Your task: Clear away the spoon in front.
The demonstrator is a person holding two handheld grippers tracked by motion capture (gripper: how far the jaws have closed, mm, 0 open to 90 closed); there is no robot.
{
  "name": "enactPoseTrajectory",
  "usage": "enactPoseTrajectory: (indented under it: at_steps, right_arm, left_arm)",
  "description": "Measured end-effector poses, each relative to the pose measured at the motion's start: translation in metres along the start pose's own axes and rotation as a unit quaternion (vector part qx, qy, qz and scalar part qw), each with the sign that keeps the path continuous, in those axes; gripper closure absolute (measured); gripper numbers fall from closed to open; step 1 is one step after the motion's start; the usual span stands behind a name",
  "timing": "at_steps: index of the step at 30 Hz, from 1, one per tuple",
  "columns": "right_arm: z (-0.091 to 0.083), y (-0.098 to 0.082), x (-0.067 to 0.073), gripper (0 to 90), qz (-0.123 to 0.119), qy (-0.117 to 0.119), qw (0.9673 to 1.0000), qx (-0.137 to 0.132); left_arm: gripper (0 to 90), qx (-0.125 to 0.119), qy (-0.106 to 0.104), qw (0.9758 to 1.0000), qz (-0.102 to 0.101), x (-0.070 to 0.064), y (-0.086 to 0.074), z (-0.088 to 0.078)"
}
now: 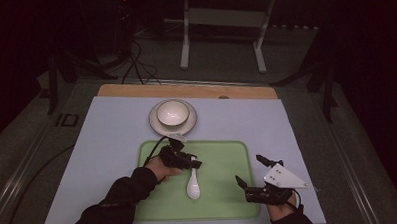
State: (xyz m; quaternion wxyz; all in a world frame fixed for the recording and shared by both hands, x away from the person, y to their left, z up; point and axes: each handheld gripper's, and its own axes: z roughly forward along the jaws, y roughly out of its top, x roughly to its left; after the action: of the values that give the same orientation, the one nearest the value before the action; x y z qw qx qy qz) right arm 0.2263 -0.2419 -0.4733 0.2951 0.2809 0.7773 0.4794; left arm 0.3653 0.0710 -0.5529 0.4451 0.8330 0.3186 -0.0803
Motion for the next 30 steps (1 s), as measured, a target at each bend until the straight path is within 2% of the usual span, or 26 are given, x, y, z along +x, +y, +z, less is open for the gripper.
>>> enactPoseTrajectory:
  at_steps: [4, 10, 13, 16, 18, 21, 27, 30]
  right_arm:
    - [0.000, 0.000, 0.000, 10.9, -0.001, 0.000, 1.0000, 0.000]
    - [0.000, 0.000, 0.001, 10.8, -0.002, 0.000, 1.0000, -0.001]
    - [0.000, 0.000, 0.001, 10.8, -0.002, 0.001, 1.0000, 0.000]
    - [0.001, 0.000, 0.001, 10.8, -0.002, 0.001, 1.0000, -0.001]
    - [0.000, 0.001, 0.001, 10.8, -0.002, 0.000, 1.0000, -0.001]
    - [0.000, 0.001, 0.001, 10.8, -0.001, -0.001, 1.0000, -0.002]
    - [0.000, 0.001, 0.000, 10.8, 0.002, 0.000, 1.0000, -0.007]
    - [-0.002, 0.001, -0.001, 10.7, 0.005, 0.001, 0.9999, -0.013]
  left_arm:
    - [52.4, -0.007, 0.019, 0.9998, 0.008, -0.001, 0.000, -0.001]
    - [50.6, -0.016, 0.038, 0.9991, 0.007, 0.001, 0.000, -0.005]
    - [50.6, -0.029, 0.045, 0.9985, 0.010, 0.001, 0.001, -0.010]
    - [50.6, -0.038, 0.045, 0.9982, 0.005, 0.001, 0.003, -0.015]
    - [46.5, -0.045, 0.040, 0.9982, 0.005, -0.001, 0.005, -0.019]
    - [45.9, -0.054, 0.030, 0.9981, 0.008, -0.009, 0.009, -0.026]
    - [27.7, -0.074, 0.035, 0.9960, 0.035, -0.029, 0.018, -0.044]
    - [14.3, -0.082, 0.013, 0.9957, 0.042, -0.034, 0.020, -0.053]
